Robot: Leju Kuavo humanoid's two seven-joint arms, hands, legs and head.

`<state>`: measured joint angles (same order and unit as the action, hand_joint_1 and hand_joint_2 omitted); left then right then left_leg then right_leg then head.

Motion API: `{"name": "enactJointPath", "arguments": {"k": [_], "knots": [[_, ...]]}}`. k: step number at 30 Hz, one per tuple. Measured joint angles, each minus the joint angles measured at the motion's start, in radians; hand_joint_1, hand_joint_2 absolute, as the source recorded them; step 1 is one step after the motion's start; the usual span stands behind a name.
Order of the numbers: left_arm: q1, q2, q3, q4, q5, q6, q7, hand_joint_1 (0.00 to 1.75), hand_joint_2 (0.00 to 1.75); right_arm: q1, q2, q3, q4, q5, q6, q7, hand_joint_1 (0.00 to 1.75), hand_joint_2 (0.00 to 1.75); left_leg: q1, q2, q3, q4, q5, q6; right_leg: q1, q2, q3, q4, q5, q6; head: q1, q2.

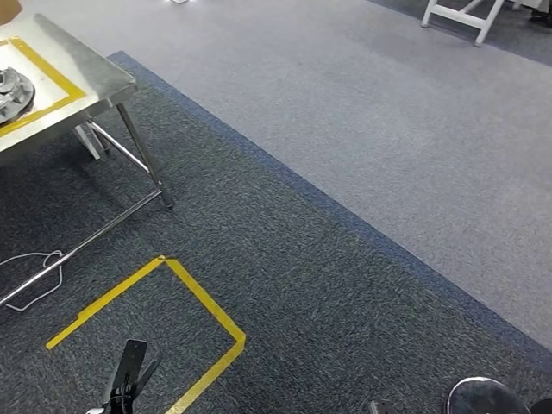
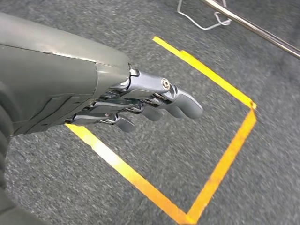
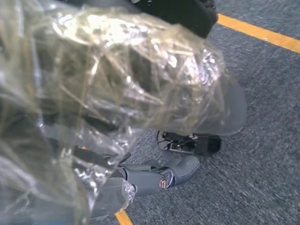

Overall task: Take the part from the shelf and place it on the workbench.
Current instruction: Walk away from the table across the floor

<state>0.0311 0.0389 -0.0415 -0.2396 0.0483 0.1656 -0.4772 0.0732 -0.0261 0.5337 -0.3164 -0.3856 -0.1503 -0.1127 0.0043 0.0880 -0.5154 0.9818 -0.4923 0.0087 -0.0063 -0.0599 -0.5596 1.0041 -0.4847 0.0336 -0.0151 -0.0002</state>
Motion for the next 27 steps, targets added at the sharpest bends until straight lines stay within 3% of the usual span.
{"name": "enactJointPath", "arguments": {"k": [1,3,5,7,8,9,10,11,12,14,16,18,19,21,22,24,25,26,27], "knots": [[0.0,0.0,-0.001,0.0,0.0,0.0,0.0,0.0,0.0,-0.001,0.001,0.001,0.001,0.0,0.0,0.0,0.0,0.0,-0.002,0.008,0.001,0.001,-0.001,-0.005,0.003,-0.002,0.006,-0.013,-0.001,-0.006,-0.001,0.0],[-0.002,-0.001,-0.004,0.0,-0.002,0.0,0.0,0.0,0.0,0.002,0.001,0.003,0.004,-0.001,0.0,-0.001,0.0,0.0,0.0,0.02,0.003,0.002,-0.004,-0.016,0.004,0.02,0.002,-0.013,0.003,-0.02,-0.001,0.0],[-0.003,-0.001,-0.007,0.0,-0.005,0.0,0.0,0.0,0.0,0.005,0.001,0.005,0.006,-0.003,-0.001,-0.001,0.0,0.0,0.004,-0.01,-0.007,0.032,-0.033,-0.027,0.002,0.039,0.0,-0.016,0.008,-0.032,-0.003,0.0],[0.001,-0.001,-0.009,0.0,-0.006,0.001,0.0,0.0,0.0,0.003,0.001,0.007,0.007,-0.005,0.0,-0.001,0.0,0.0,0.007,-0.059,-0.05,0.137,-0.098,-0.031,0.001,0.06,0.001,-0.017,0.011,-0.039,-0.006,0.0],[0.003,-0.001,-0.009,0.0,-0.007,0.001,0.0,0.0,0.0,0.003,0.001,0.008,0.007,-0.006,0.0,-0.001,0.0,0.0,0.006,-0.071,-0.081,0.206,-0.13,-0.03,0.002,0.072,0.0,-0.017,0.012,-0.041,-0.007,0.0],[0.004,-0.002,-0.009,0.0,-0.007,0.002,0.0,0.0,0.0,0.003,0.002,0.008,0.008,-0.007,0.0,-0.001,0.0,0.0,0.006,-0.076,-0.107,0.262,-0.149,-0.029,0.004,0.085,0.0,-0.017,0.012,-0.042,-0.007,0.0],[0.005,-0.002,-0.01,0.0,-0.007,0.002,0.0,0.0,0.0,0.003,0.002,0.009,0.008,-0.008,0.0,-0.001,0.0,0.0,0.006,-0.078,-0.121,0.288,-0.148,-0.027,0.005,0.098,0.0,-0.016,0.013,-0.043,-0.007,0.0],[0.005,-0.002,-0.01,0.0,-0.008,0.002,0.001,0.0,0.0,0.004,0.001,0.009,0.008,-0.008,0.0,-0.001,0.0,0.0,0.006,-0.08,-0.117,0.274,-0.126,-0.023,0.006,0.112,0.001,-0.016,0.013,-0.043,-0.007,0.0],[0.005,-0.002,-0.01,0.0,-0.008,0.002,0.001,0.0,0.0,0.004,0.001,0.009,0.008,-0.009,0.0,-0.001,0.0,0.0,0.005,-0.086,-0.095,0.226,-0.088,-0.019,0.007,0.126,0.003,-0.016,0.013,-0.043,-0.007,0.0],[0.005,-0.002,-0.012,0.0,-0.008,0.002,0.001,0.0,0.0,0.004,0.002,0.01,0.008,-0.01,0.0,-0.001,0.0,0.0,0.006,-0.127,-0.038,0.095,-0.018,-0.009,0.008,0.151,0.004,-0.014,0.014,-0.04,-0.007,0.0],[0.004,-0.002,-0.012,0.0,-0.009,0.002,0.001,0.0,0.0,0.002,0.002,0.012,0.008,-0.01,0.0,-0.001,0.0,0.0,0.006,-0.158,-0.008,0.023,-0.001,-0.004,0.007,0.173,-0.005,-0.011,0.017,-0.032,-0.007,0.0],[0.001,-0.003,-0.013,0.0,-0.01,0.003,0.001,0.0,0.0,0.005,0.002,0.013,0.008,-0.01,0.0,-0.002,0.0,0.0,0.005,-0.147,-0.005,0.01,-0.004,0.0,0.003,0.191,-0.016,-0.012,0.023,-0.019,-0.007,0.0],[0.0,-0.004,-0.014,0.0,-0.01,0.003,0.002,0.0,0.0,0.009,0.001,0.014,0.009,-0.011,0.0,-0.002,0.0,0.0,0.005,-0.136,-0.004,0.006,-0.001,0.004,0.004,0.182,-0.024,-0.006,0.021,-0.013,-0.007,0.0],[0.0,-0.007,-0.014,0.0,-0.01,0.003,0.001,0.0,0.0,0.012,0.0,0.015,0.009,-0.011,0.0,-0.002,0.0,0.0,0.008,-0.113,-0.001,-0.004,0.005,0.014,0.007,0.134,-0.056,0.051,-0.013,-0.003,0.0,0.0],[0.001,-0.007,-0.014,0.0,-0.01,0.003,0.001,0.0,0.0,0.01,0.0,0.015,0.009,-0.011,0.0,-0.002,0.0,0.0,0.008,-0.099,0.0,-0.005,0.006,0.017,0.007,0.103,-0.086,0.112,-0.045,0.0,0.003,0.0],[0.005,-0.007,-0.014,0.0,-0.01,0.003,0.001,0.0,0.0,0.005,0.0,0.015,0.009,-0.011,0.0,-0.002,0.0,0.0,0.004,-0.07,-0.001,-0.004,0.004,0.019,0.004,0.074,-0.152,0.246,-0.102,0.005,0.006,0.0],[0.005,-0.007,-0.014,0.0,-0.01,0.003,0.001,0.0,0.0,0.004,0.0,0.015,0.009,-0.011,0.0,-0.002,0.0,0.0,0.003,-0.057,-0.001,-0.004,0.003,0.02,0.003,0.069,-0.169,0.281,-0.11,0.006,0.006,0.0],[0.004,-0.007,-0.014,0.0,-0.011,0.003,0.001,0.0,0.0,0.005,0.0,0.016,0.009,-0.011,0.0,-0.002,0.0,0.0,0.002,-0.045,0.0,-0.004,0.002,0.019,0.002,0.066,-0.165,0.276,-0.097,0.007,0.006,0.0],[0.003,-0.008,-0.014,0.0,-0.011,0.003,0.001,0.0,0.0,0.006,0.0,0.016,0.009,-0.011,0.0,-0.002,0.0,0.0,0.002,-0.034,0.002,-0.004,0.0,0.018,0.002,0.059,-0.138,0.229,-0.068,0.006,0.006,0.0]]}}
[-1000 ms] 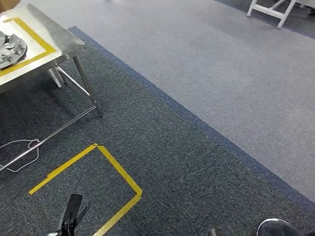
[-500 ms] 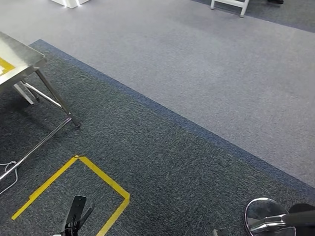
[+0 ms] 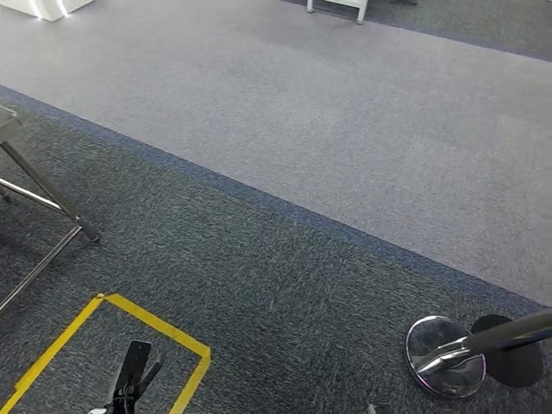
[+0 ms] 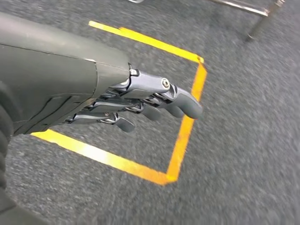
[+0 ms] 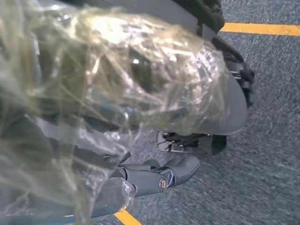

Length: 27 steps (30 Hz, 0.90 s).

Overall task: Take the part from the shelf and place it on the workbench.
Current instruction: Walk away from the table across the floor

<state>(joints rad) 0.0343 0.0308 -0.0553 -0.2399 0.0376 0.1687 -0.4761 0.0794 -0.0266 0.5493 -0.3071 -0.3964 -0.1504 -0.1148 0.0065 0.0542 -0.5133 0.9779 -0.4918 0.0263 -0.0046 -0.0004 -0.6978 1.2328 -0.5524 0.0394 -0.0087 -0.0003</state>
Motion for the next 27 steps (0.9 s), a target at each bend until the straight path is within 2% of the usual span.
{"name": "enactJointPath", "arguments": {"k": [1,3,4,5,6,7,9,10,11,12,13,14,15,16,17,18,19,20,22,23,24,26,27], "knots": [[0.0,-0.001,0.0,0.0,0.0,0.0,0.0,0.0,0.0,0.0,0.0,0.0,0.0,0.0,0.0,0.0,0.0,0.0,0.0,0.01,0.003,0.0,-0.002,-0.002,0.001,-0.017,0.042,-0.076,0.035,-0.002,0.0,0.0],[0.0,-0.003,0.0,0.0,0.0,0.001,0.0,0.0,0.0,-0.003,-0.001,0.0,0.0,0.0,0.0,0.0,0.0,0.0,-0.005,0.029,0.008,0.002,-0.009,-0.01,0.009,-0.059,0.116,-0.206,0.075,-0.013,-0.001,0.0],[0.0,-0.003,0.0,-0.001,0.0,0.001,0.0,0.0,0.0,-0.005,-0.001,0.0,0.0,-0.001,0.0,0.0,0.0,0.0,-0.008,0.038,0.01,0.003,-0.011,-0.014,0.012,-0.07,0.132,-0.235,0.078,-0.019,-0.001,0.0],[0.0,-0.003,0.0,-0.001,0.0,0.001,0.0,0.0,0.0,-0.005,-0.001,0.0,0.0,-0.001,0.0,-0.001,0.0,0.0,-0.01,0.046,0.011,0.004,-0.012,-0.018,0.015,-0.068,0.134,-0.24,0.075,-0.024,-0.002,0.0],[0.0,-0.003,0.0,-0.001,0.0,0.001,0.0,0.0,0.0,-0.004,-0.001,0.0,0.0,-0.001,0.0,-0.001,0.0,0.0,-0.01,0.054,0.012,0.004,-0.014,-0.022,0.014,-0.055,0.132,-0.24,0.077,-0.029,-0.002,0.0],[-0.001,-0.003,-0.001,-0.002,0.0,0.001,0.0,0.0,0.0,-0.002,-0.002,0.0,0.0,-0.002,0.0,-0.001,0.0,0.0,-0.008,0.051,0.012,0.007,-0.019,-0.028,0.013,-0.045,0.131,-0.241,0.079,-0.034,-0.002,0.0],[0.0,-0.004,-0.001,-0.003,0.0,0.002,0.001,0.0,0.0,-0.001,-0.002,0.0,0.0,-0.002,0.0,0.0,0.0,0.0,-0.004,0.012,-0.004,0.051,-0.056,-0.038,0.008,-0.023,0.131,-0.246,0.085,-0.044,-0.004,0.0],[0.002,-0.004,-0.002,-0.004,0.0,0.004,0.003,0.0,0.0,-0.002,-0.002,0.0,0.0,-0.002,0.0,0.0,0.0,0.0,-0.002,-0.015,-0.026,0.104,-0.088,-0.041,0.006,-0.012,0.131,-0.246,0.087,-0.048,-0.006,0.0],[0.005,-0.004,-0.002,-0.004,0.0,0.005,0.005,0.0,0.0,-0.004,-0.002,0.001,0.0,-0.002,0.0,0.0,0.0,0.0,-0.001,-0.033,-0.057,0.172,-0.123,-0.042,0.006,0.001,0.13,-0.246,0.087,-0.05,-0.008,0.0],[0.008,-0.004,-0.002,-0.005,0.0,0.008,0.009,0.0,0.0,-0.005,-0.002,0.003,0.0,-0.003,0.0,0.0,0.0,0.0,0.0,-0.041,-0.089,0.241,-0.15,-0.042,0.007,0.015,0.13,-0.246,0.088,-0.051,-0.009,0.0],[0.011,-0.004,-0.003,-0.006,0.001,0.01,0.013,0.0,0.0,-0.005,-0.002,0.005,0.0,-0.004,0.0,0.0,0.0,0.0,0.0,-0.043,-0.113,0.287,-0.16,-0.042,0.008,0.029,0.13,-0.246,0.088,-0.051,-0.009,0.0],[0.013,-0.004,-0.003,-0.008,0.001,0.013,0.017,0.0,0.0,-0.005,-0.003,0.008,0.0,-0.006,-0.001,0.0,0.0,0.0,0.0,-0.044,-0.121,0.297,-0.149,-0.041,0.008,0.043,0.131,-0.245,0.088,-0.051,-0.009,0.0],[0.014,-0.004,-0.003,-0.01,0.002,0.015,0.02,0.0,0.0,-0.004,-0.003,0.01,0.0,-0.008,-0.001,0.0,0.0,0.0,0.0,-0.047,-0.112,0.268,-0.118,-0.039,0.009,0.057,0.132,-0.244,0.088,-0.051,-0.009,0.0],[0.015,-0.004,-0.003,-0.013,0.002,0.016,0.021,0.0,0.0,-0.004,-0.003,0.013,0.0,-0.009,-0.001,0.0,0.0,0.0,0.0,-0.056,-0.086,0.207,-0.075,-0.036,0.008,0.07,0.134,-0.244,0.088,-0.051,-0.009,0.0],[0.015,-0.004,-0.003,-0.015,0.003,0.017,0.022,0.0,0.0,-0.004,-0.003,0.015,0.0,-0.01,-0.001,0.0,0.0,0.0,0.0,-0.078,-0.057,0.139,-0.037,-0.032,0.009,0.082,0.135,-0.242,0.088,-0.05,-0.009,0.0],[0.015,-0.003,-0.004,-0.017,0.003,0.017,0.023,0.0,0.0,-0.005,-0.003,0.017,0.0,-0.01,0.0,0.0,0.0,0.0,0.002,-0.1,-0.033,0.079,-0.013,-0.029,0.009,0.094,0.133,-0.24,0.088,-0.047,-0.008,0.0],[0.015,-0.003,-0.004,-0.018,0.003,0.017,0.023,0.0,0.0,-0.006,-0.003,0.018,0.0,-0.01,0.0,0.0,0.0,0.0,0.003,-0.118,-0.018,0.04,-0.003,-0.027,0.009,0.105,0.128,-0.237,0.09,-0.042,-0.008,0.0],[0.015,-0.003,-0.004,-0.019,0.003,0.017,0.024,0.0,0.0,-0.006,-0.004,0.018,0.0,-0.01,0.0,0.001,0.0,0.0,0.003,-0.127,-0.013,0.025,-0.004,-0.026,0.007,0.114,0.122,-0.236,0.092,-0.037,-0.008,0.0],[0.016,-0.003,-0.005,-0.024,0.004,0.018,0.026,0.0,0.0,-0.002,-0.004,0.02,0.0,-0.012,0.0,0.002,0.0,0.0,0.002,-0.111,-0.014,0.016,-0.002,-0.02,0.003,0.129,0.11,-0.236,0.096,-0.024,-0.008,0.0],[0.016,-0.004,-0.005,-0.028,0.004,0.018,0.027,0.0,0.0,0.0,-0.005,0.022,0.0,-0.012,0.0,0.003,0.0,0.0,0.003,-0.101,-0.013,0.012,0.001,-0.015,0.004,0.118,0.102,-0.227,0.09,-0.019,-0.007,0.0],[0.016,-0.005,-0.005,-0.031,0.005,0.018,0.027,0.0,0.0,0.001,-0.006,0.024,0.0,-0.014,0.0,0.003,0.0,0.0,0.005,-0.089,-0.012,0.007,0.005,-0.009,0.005,0.094,0.088,-0.202,0.073,-0.015,-0.004,0.0],[0.019,-0.004,-0.004,-0.034,0.006,0.019,0.029,0.0,0.0,-0.002,-0.006,0.029,0.0,-0.016,0.0,0.004,0.0,0.0,0.003,-0.062,-0.011,0.004,0.006,-0.003,0.005,0.035,0.033,-0.088,0.01,-0.007,0.001,0.0],[0.022,-0.004,-0.004,-0.034,0.006,0.019,0.031,0.0,0.0,-0.005,-0.006,0.031,0.0,-0.017,0.001,0.004,0.0,0.0,0.001,-0.047,-0.011,0.004,0.006,-0.001,0.003,0.019,0.0,-0.018,-0.022,-0.003,0.003,0.0]]}}
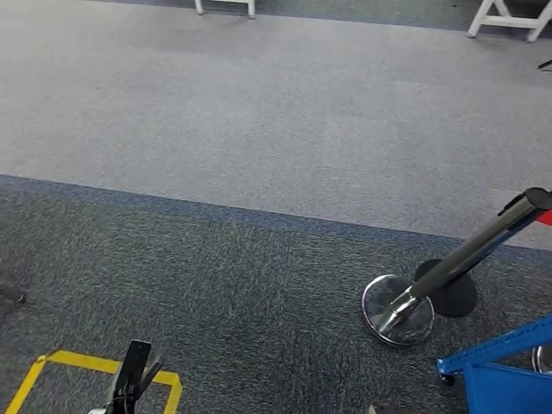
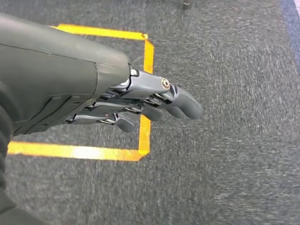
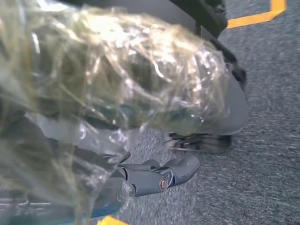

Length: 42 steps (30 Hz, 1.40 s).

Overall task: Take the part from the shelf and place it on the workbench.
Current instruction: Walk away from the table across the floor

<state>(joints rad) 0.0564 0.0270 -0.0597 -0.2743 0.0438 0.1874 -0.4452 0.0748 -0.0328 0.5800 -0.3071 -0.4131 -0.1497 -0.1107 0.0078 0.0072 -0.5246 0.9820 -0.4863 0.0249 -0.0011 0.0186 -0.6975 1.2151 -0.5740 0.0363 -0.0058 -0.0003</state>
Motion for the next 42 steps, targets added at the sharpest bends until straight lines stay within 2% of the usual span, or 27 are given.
{"name": "enactJointPath", "arguments": {"k": [1,2,3,4,6,7,8,10,11,13,15,16,17,18,19,21,23,26,28,30,32,33,34,36,38,40,42], "knots": [[0.002,0.001,0.0,0.0,0.0,0.0,0.001,0.0,0.0,-0.001,0.0,0.002,0.0,-0.001,0.0,0.0,0.0,0.0,-0.001,0.015,0.0,0.0,-0.001,0.001,-0.002,-0.007,-0.024,0.053,-0.019,0.003,0.0,0.0],[0.003,0.001,0.0,0.0,0.001,0.0,0.002,0.0,0.0,-0.001,0.0,0.003,0.0,-0.001,0.0,0.0,0.0,0.0,-0.002,0.028,0.0,0.001,-0.002,0.001,-0.003,-0.011,-0.031,0.071,-0.019,0.005,0.0,0.0],[0.003,0.001,0.0,0.0,0.001,0.0,0.002,0.0,0.0,-0.001,0.0,0.005,0.0,-0.002,0.0,0.0,0.0,0.0,-0.002,0.04,0.001,0.001,-0.003,0.0,-0.004,-0.015,-0.015,0.047,0.0,0.005,0.0,0.0],[0.003,0.001,0.0,-0.001,0.001,0.0,0.002,0.0,0.0,0.0,0.0,0.007,0.0,-0.002,0.0,0.001,0.0,0.0,-0.002,0.051,0.003,0.001,-0.005,-0.002,-0.004,-0.023,0.02,-0.013,0.031,0.004,0.0,0.0],[0.003,0.0,0.0,-0.004,0.001,0.0,0.002,0.0,0.0,-0.002,-0.001,0.01,0.0,-0.002,0.0,0.001,0.0,0.0,-0.005,0.069,0.008,0.002,-0.01,-0.009,0.0,-0.067,0.103,-0.156,0.08,-0.003,0.0,0.0],[0.003,0.0,0.0,-0.005,0.001,0.0,0.002,0.0,0.0,-0.004,-0.001,0.011,0.0,-0.002,0.0,0.001,0.0,0.0,-0.008,0.078,0.011,0.003,-0.013,-0.014,0.004,-0.082,0.129,-0.2,0.09,-0.009,-0.001,0.0],[0.003,0.0,0.0,-0.005,0.001,0.0,0.003,0.0,0.0,-0.004,-0.001,0.011,0.0,-0.002,0.0,0.001,0.0,0.0,-0.01,0.086,0.012,0.003,-0.014,-0.018,0.008,-0.09,0.139,-0.218,0.091,-0.015,-0.002,0.0],[0.002,0.0,0.0,-0.007,0.001,0.0,0.003,0.0,0.0,-0.002,-0.002,0.012,0.0,-0.003,0.0,0.001,0.0,0.0,-0.01,0.101,0.014,0.003,-0.017,-0.027,0.01,-0.07,0.138,-0.221,0.095,-0.028,-0.004,0.0],[0.002,0.0,0.0,-0.008,0.001,0.0,0.003,0.0,0.0,0.0,-0.003,0.012,0.0,-0.003,0.0,0.001,0.0,0.0,-0.008,0.093,0.014,0.008,-0.023,-0.033,0.008,-0.06,0.137,-0.224,0.098,-0.033,-0.005,0.0],[0.003,0.0,-0.001,-0.011,0.001,0.0,0.003,0.0,0.0,-0.001,-0.003,0.012,0.0,-0.003,0.0,0.002,0.0,0.0,-0.004,0.048,-0.01,0.069,-0.066,-0.042,0.004,-0.039,0.139,-0.229,0.103,-0.044,-0.008,0.0],[0.006,0.0,-0.001,-0.011,0.001,0.0,0.003,0.0,0.0,-0.004,-0.003,0.012,0.0,-0.003,0.0,0.002,0.0,0.0,-0.001,0.008,-0.071,0.203,-0.133,-0.046,0.004,-0.014,0.139,-0.23,0.105,-0.049,-0.013,0.0],[0.008,0.0,-0.001,-0.011,0.001,0.0,0.004,0.0,0.0,-0.004,-0.003,0.012,0.0,-0.003,0.001,0.002,0.0,0.0,-0.001,0.004,-0.101,0.264,-0.152,-0.046,0.005,-0.001,0.139,-0.23,0.105,-0.05,-0.014,0.0],[0.009,0.0,-0.001,-0.011,0.002,0.0,0.004,0.0,0.0,-0.003,-0.003,0.012,0.0,-0.003,0.0,0.002,0.0,0.0,-0.001,0.002,-0.12,0.296,-0.153,-0.046,0.005,0.013,0.14,-0.229,0.105,-0.05,-0.014,0.0],[0.009,0.001,-0.001,-0.011,0.002,0.0,0.004,0.0,0.0,-0.003,-0.003,0.012,0.0,-0.003,0.0,0.002,0.0,0.0,-0.001,0.001,-0.121,0.289,-0.132,-0.045,0.006,0.027,0.141,-0.228,0.105,-0.05,-0.014,0.0],[0.009,0.001,-0.001,-0.011,0.002,0.0,0.004,0.0,0.0,-0.002,-0.003,0.012,0.0,-0.003,0.0,0.002,0.0,0.0,-0.001,-0.003,-0.104,0.243,-0.094,-0.043,0.006,0.041,0.142,-0.227,0.105,-0.05,-0.014,0.0],[0.009,0.001,-0.001,-0.011,0.002,0.0,0.004,0.0,0.0,-0.003,-0.003,0.012,0.0,-0.003,0.0,0.002,0.0,0.0,0.001,-0.038,-0.047,0.11,-0.02,-0.037,0.007,0.067,0.143,-0.223,0.104,-0.047,-0.014,0.0],[0.008,0.002,-0.001,-0.012,0.002,0.0,0.005,0.0,0.0,-0.004,-0.003,0.012,0.0,-0.003,0.001,0.002,0.0,0.0,0.003,-0.069,-0.014,0.031,-0.001,-0.032,0.006,0.089,0.134,-0.218,0.105,-0.039,-0.013,0.0],[0.006,0.002,-0.001,-0.014,0.005,0.0,0.006,0.0,0.0,0.002,-0.003,0.013,0.0,-0.006,0.003,0.002,0.0,0.0,0.002,-0.053,-0.01,0.013,-0.002,-0.02,0.002,0.108,0.116,-0.217,0.11,-0.021,-0.013,0.0],[0.007,0.001,-0.001,-0.016,0.006,0.0,0.006,0.0,0.0,0.003,-0.003,0.016,0.0,-0.009,0.006,0.003,0.0,0.0,0.004,-0.031,-0.008,0.003,0.005,-0.008,0.004,0.067,0.089,-0.171,0.079,-0.012,-0.008,0.0],[0.009,0.002,-0.001,-0.016,0.008,-0.001,0.006,0.0,0.0,-0.002,-0.003,0.019,0.0,-0.012,0.011,0.003,0.0,0.0,0.002,-0.004,-0.007,0.0,0.005,-0.001,0.003,0.012,0.03,-0.047,0.015,-0.006,-0.004,0.0],[0.011,0.002,0.0,-0.016,0.009,-0.001,0.007,0.0,0.0,-0.005,-0.003,0.023,0.001,-0.015,0.013,0.004,0.0,0.0,0.0,0.023,-0.008,0.0,0.004,0.0,-0.002,-0.007,-0.022,0.063,-0.024,0.001,-0.003,0.0],[0.01,0.002,0.0,-0.016,0.009,-0.001,0.008,0.0,0.0,-0.005,-0.003,0.025,0.001,-0.017,0.013,0.005,0.0,0.0,-0.001,0.036,-0.008,0.001,0.003,-0.001,-0.005,-0.011,-0.023,0.071,-0.017,0.004,-0.003,0.0],[0.009,0.001,0.0,-0.016,0.009,-0.001,0.008,0.0,0.0,-0.004,-0.003,0.027,0.001,-0.019,0.013,0.005,0.0,0.0,-0.001,0.046,-0.007,0.001,0.002,-0.002,-0.008,-0.017,-0.001,0.032,0.009,0.005,-0.003,0.0],[0.008,-0.001,0.0,-0.016,0.009,-0.001,0.008,0.0,0.0,-0.006,-0.003,0.031,0.001,-0.021,0.013,0.005,0.0,0.0,-0.002,0.065,-0.002,0.001,-0.002,-0.009,-0.008,-0.052,0.079,-0.111,0.069,0.005,-0.003,0.0],[0.008,-0.002,-0.001,-0.016,0.009,-0.001,0.009,0.0,0.0,-0.011,-0.003,0.034,0.001,-0.021,0.013,0.005,0.0,0.0,-0.007,0.082,0.002,0.004,-0.007,-0.018,-0.003,-0.08,0.132,-0.205,0.093,-0.003,-0.005,0.0],[0.006,-0.002,-0.001,-0.016,0.009,-0.002,0.009,0.0,0.0,-0.012,-0.004,0.036,0.002,-0.022,0.013,0.005,0.0,0.0,-0.009,0.099,0.005,0.006,-0.009,-0.028,0.001,-0.07,0.137,-0.218,0.093,-0.016,-0.007,0.0],[0.003,-0.003,-0.001,-0.017,0.009,-0.003,0.01,0.0,0.0,-0.009,-0.004,0.037,0.004,-0.023,0.013,0.006,0.0,0.0,-0.003,0.089,0.004,0.016,-0.022,-0.039,0.0,-0.051,0.136,-0.221,0.097,-0.029,-0.008,0.0]]}}
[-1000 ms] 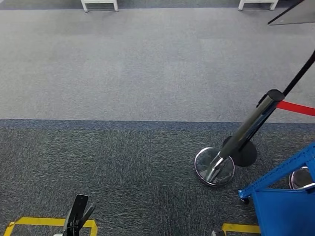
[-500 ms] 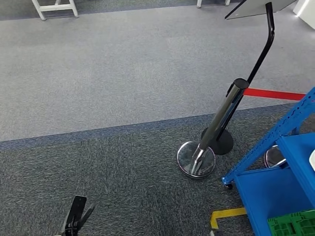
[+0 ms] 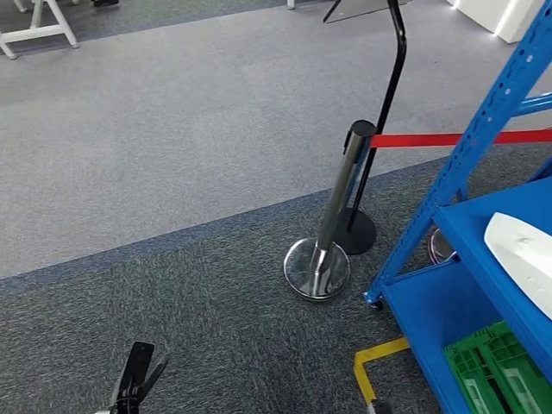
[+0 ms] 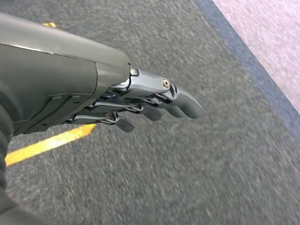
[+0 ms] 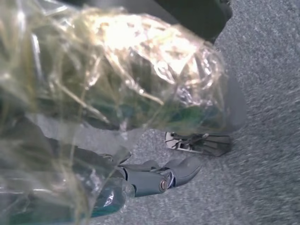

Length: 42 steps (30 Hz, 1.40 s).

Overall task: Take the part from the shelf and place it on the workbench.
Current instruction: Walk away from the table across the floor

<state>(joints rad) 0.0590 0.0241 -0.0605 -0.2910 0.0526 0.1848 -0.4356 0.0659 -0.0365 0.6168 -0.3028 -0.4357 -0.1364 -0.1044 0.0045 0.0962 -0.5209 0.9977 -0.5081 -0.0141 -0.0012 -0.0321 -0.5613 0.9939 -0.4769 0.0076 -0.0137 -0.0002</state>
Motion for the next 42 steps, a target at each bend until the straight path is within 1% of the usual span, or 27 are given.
{"name": "enactJointPath", "arguments": {"k": [1,3,5,6,7,8,10,12,14,16,18,20,21,22,23,25,27,28,30,31,32,34,36,37,39,41,42], "knots": [[-0.001,0.0,0.0,0.0,0.0,-0.001,0.0,0.0,0.0,-0.001,0.0,0.001,0.001,-0.001,0.001,0.0,0.0,0.0,0.003,-0.02,-0.009,0.025,-0.019,-0.005,-0.001,0.01,0.001,-0.002,0.003,-0.007,-0.002,0.0],[0.0,0.0,-0.001,0.0,0.0,-0.002,0.0,0.0,0.0,-0.006,0.0,0.003,0.002,-0.001,0.003,0.001,0.0,0.0,0.006,-0.068,-0.058,0.135,-0.082,-0.01,-0.002,0.032,0.001,-0.004,0.006,-0.016,-0.008,0.0],[0.002,0.0,-0.001,0.0,0.0,-0.002,0.0,0.0,0.0,-0.009,0.0,0.005,0.004,-0.002,0.004,0.001,0.0,0.0,0.006,-0.084,-0.118,0.258,-0.127,-0.011,0.0,0.058,0.001,-0.004,0.006,-0.02,-0.01,0.0],[0.002,0.0,-0.001,0.0,0.0,-0.002,0.0,0.0,0.0,-0.01,0.0,0.006,0.005,-0.002,0.004,0.001,0.0,0.0,0.006,-0.086,-0.131,0.28,-0.123,-0.01,0.0,0.071,0.002,-0.003,0.007,-0.02,-0.01,0.0],[0.002,0.0,-0.001,0.0,0.0,-0.002,0.0,0.0,0.0,-0.009,0.0,0.006,0.006,-0.002,0.004,0.001,0.0,0.0,0.006,-0.088,-0.125,0.262,-0.098,-0.008,0.001,0.085,0.003,-0.003,0.007,-0.02,-0.01,0.0],[0.001,0.001,-0.001,0.0,0.0,-0.002,0.0,0.0,0.0,-0.009,0.0,0.006,0.007,-0.002,0.004,0.001,0.0,0.0,0.006,-0.095,-0.103,0.21,-0.059,-0.006,0.001,0.099,0.005,-0.002,0.007,-0.019,-0.011,0.0],[0.0,0.002,-0.001,0.0,0.0,-0.004,0.0,0.0,0.0,-0.011,0.0,0.007,0.008,-0.003,0.005,0.001,0.0,0.0,0.009,-0.135,-0.047,0.082,0.007,0.0,0.001,0.125,0.004,0.002,0.006,-0.016,-0.012,0.0],[-0.002,0.003,-0.001,0.0,0.0,-0.006,0.0,0.0,0.0,-0.012,0.001,0.008,0.01,-0.003,0.006,0.0,0.0,0.0,0.012,-0.166,-0.021,0.016,0.019,0.004,0.0,0.146,-0.007,0.007,0.007,-0.006,-0.013,0.0],[-0.005,0.004,-0.001,0.0,0.0,-0.009,0.0,0.0,0.0,-0.01,0.0,0.008,0.013,-0.004,0.006,-0.001,0.0,0.0,0.012,-0.154,-0.019,0.004,0.015,0.01,-0.002,0.163,-0.019,0.008,0.011,0.007,-0.013,0.0],[-0.009,0.003,-0.001,0.0,0.0,-0.011,-0.001,0.0,0.0,-0.007,0.0,0.01,0.017,-0.004,0.006,-0.001,0.0,0.0,0.013,-0.133,-0.018,-0.004,0.02,0.022,-0.001,0.128,-0.037,0.033,-0.007,0.017,-0.01,0.0],[-0.009,0.003,-0.001,0.0,0.0,-0.012,-0.002,0.0,0.0,-0.012,0.0,0.013,0.02,-0.005,0.006,-0.002,0.0,0.0,0.011,-0.106,-0.016,-0.008,0.021,0.031,0.0,0.067,-0.088,0.137,-0.067,0.025,-0.004,0.0],[-0.007,0.005,-0.001,0.001,0.0,-0.012,-0.002,0.0,0.0,-0.015,0.0,0.015,0.02,-0.006,0.007,-0.002,0.0,0.0,0.008,-0.077,-0.016,-0.008,0.019,0.035,-0.003,0.044,-0.151,0.269,-0.124,0.033,-0.002,0.0],[-0.007,0.006,-0.001,0.001,0.0,-0.013,-0.002,0.0,0.0,-0.015,0.0,0.016,0.021,-0.006,0.007,-0.002,0.0,0.0,0.007,-0.063,-0.015,-0.008,0.018,0.035,-0.005,0.041,-0.164,0.299,-0.128,0.035,-0.002,0.0],[-0.008,0.006,-0.001,0.001,0.0,-0.013,-0.002,0.0,0.0,-0.014,0.0,0.016,0.021,-0.006,0.007,-0.002,0.0,0.0,0.007,-0.052,-0.014,-0.008,0.016,0.034,-0.007,0.038,-0.157,0.288,-0.112,0.037,-0.002,0.0],[-0.009,0.005,-0.001,0.001,0.0,-0.013,-0.002,0.0,0.0,-0.013,0.0,0.017,0.022,-0.006,0.007,-0.002,0.0,0.0,0.007,-0.041,-0.011,-0.008,0.014,0.033,-0.008,0.032,-0.128,0.235,-0.081,0.037,-0.002,0.0],[-0.01,0.004,-0.001,0.001,0.0,-0.013,-0.002,0.0,0.0,-0.014,0.0,0.019,0.023,-0.006,0.007,-0.002,0.0,0.0,0.004,-0.022,-0.003,-0.007,0.007,0.025,-0.005,-0.011,-0.048,0.089,-0.024,0.032,-0.001,0.0],[-0.011,0.004,-0.001,0.001,0.0,-0.013,-0.002,0.0,0.0,-0.017,0.0,0.021,0.023,-0.006,0.007,-0.002,0.0,0.0,-0.001,-0.005,0.003,-0.005,0.002,0.015,0.002,-0.039,-0.005,0.014,-0.007,0.02,-0.003,0.0],[-0.011,0.004,-0.001,0.001,0.0,-0.013,-0.002,0.0,0.0,-0.018,0.0,0.022,0.024,-0.006,0.007,-0.002,0.0,0.0,-0.003,0.003,0.004,-0.004,0.001,0.011,0.005,-0.036,-0.004,0.011,-0.009,0.014,-0.004,0.0],[-0.013,0.004,-0.001,0.001,0.0,-0.013,-0.002,0.0,0.0,-0.016,0.0,0.023,0.026,-0.006,0.006,-0.003,0.0,0.0,0.0,0.012,0.007,0.001,-0.007,0.003,0.004,-0.013,-0.005,0.009,-0.006,0.002,-0.004,0.0],[-0.015,0.004,-0.002,0.001,0.0,-0.013,-0.002,0.0,0.0,-0.015,0.0,0.023,0.027,-0.006,0.006,-0.003,0.0,0.0,0.002,-0.001,0.003,0.017,-0.021,-0.002,0.002,-0.002,-0.004,0.007,-0.004,-0.004,-0.006,0.0],[-0.015,0.005,-0.002,0.001,0.0,-0.013,-0.002,0.0,0.0,-0.016,0.0,0.023,0.028,-0.006,0.006,-0.002,0.0,0.0,0.004,-0.022,-0.01,0.052,-0.046,-0.006,0.0,0.009,-0.002,0.004,-0.002,-0.01,-0.009,0.0],[-0.012,0.005,-0.002,0.001,0.0,-0.013,-0.002,0.0,0.0,-0.02,0.001,0.023,0.028,-0.007,0.006,-0.002,0.0,0.0,0.006,-0.069,-0.066,0.176,-0.11,-0.01,-0.001,0.035,-0.001,0.004,0.0,-0.018,-0.014,0.0],[-0.01,0.006,-0.002,0.002,0.0,-0.013,-0.002,0.0,0.0,-0.021,0.002,0.024,0.028,-0.008,0.006,-0.003,0.0,0.0,0.006,-0.084,-0.119,0.276,-0.138,-0.009,0.0,0.062,0.0,0.004,0.0,-0.02,-0.016,0.0],[-0.009,0.006,-0.002,0.002,0.0,-0.014,-0.002,0.0,0.0,-0.021,0.002,0.024,0.029,-0.009,0.006,-0.003,0.0,0.0,0.006,-0.086,-0.125,0.28,-0.124,-0.008,0.0,0.075,0.001,0.005,0.0,-0.02,-0.015,0.0],[-0.011,0.006,-0.002,0.003,0.0,-0.014,-0.002,0.0,0.0,-0.02,0.002,0.024,0.03,-0.01,0.006,-0.003,0.0,0.0,0.007,-0.099,-0.092,0.188,-0.045,-0.003,0.0,0.103,0.004,0.007,-0.001,-0.019,-0.015,0.0],[-0.012,0.007,-0.002,0.003,0.0,-0.014,-0.002,0.0,0.0,-0.022,0.003,0.024,0.03,-0.012,0.006,-0.003,0.0,0.0,0.01,-0.142,-0.045,0.07,0.01,0.003,0.001,0.129,0.0,0.013,-0.002,-0.014,-0.015,0.0],[-0.013,0.007,-0.002,0.003,0.001,-0.014,-0.002,0.0,0.0,-0.024,0.003,0.024,0.03,-0.012,0.006,-0.003,0.0,0.0,0.012,-0.158,-0.034,0.039,0.016,0.005,0.001,0.139,-0.007,0.016,-0.001,-0.009,-0.015,0.0]]}}
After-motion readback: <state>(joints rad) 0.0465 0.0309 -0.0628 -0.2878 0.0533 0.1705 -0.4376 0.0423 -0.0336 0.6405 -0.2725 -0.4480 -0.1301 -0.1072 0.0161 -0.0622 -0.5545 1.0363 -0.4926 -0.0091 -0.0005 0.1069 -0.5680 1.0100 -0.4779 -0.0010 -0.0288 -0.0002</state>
